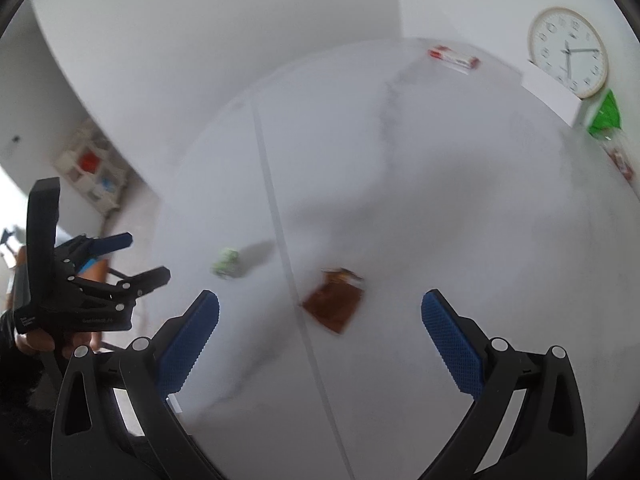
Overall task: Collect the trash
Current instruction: 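Grasp the green crumpled paper with the left tool while the right tool reaches the brown wrapper, then grasp the brown wrapper with the right tool and drop both items into the wastebasket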
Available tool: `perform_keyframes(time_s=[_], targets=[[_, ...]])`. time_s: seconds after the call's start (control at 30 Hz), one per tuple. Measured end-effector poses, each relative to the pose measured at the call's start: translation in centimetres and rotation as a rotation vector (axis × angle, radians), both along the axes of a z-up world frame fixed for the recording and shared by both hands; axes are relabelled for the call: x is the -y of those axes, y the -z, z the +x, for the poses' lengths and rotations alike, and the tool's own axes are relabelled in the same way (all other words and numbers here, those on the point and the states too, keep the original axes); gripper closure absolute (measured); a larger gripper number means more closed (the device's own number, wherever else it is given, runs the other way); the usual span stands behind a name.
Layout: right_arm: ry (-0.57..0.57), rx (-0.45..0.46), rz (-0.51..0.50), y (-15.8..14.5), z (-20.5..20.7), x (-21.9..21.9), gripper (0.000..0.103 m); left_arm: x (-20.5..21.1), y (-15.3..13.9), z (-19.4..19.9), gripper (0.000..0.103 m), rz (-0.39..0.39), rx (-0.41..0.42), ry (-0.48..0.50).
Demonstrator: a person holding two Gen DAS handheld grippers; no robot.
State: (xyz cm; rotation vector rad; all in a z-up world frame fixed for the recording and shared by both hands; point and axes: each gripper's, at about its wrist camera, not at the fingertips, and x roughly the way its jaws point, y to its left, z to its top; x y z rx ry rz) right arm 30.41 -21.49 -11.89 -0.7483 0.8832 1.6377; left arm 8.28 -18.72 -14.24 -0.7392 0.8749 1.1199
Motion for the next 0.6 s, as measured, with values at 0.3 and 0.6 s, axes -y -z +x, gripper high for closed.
perform_keyframes(time_s=[0.3,0.6], targets=[[0.098,-0.034,-0.095,3.9,2.2,-1.6,0.002,-3.8,6.2,3.7,0.035,-0.098,-0.084,-0.04],[0.105,-0.042,-0.138,5.7,2.0,-2.2,0.002,-3.5,6.2,3.5,0.073,-0.113,-0.059,-0.08]])
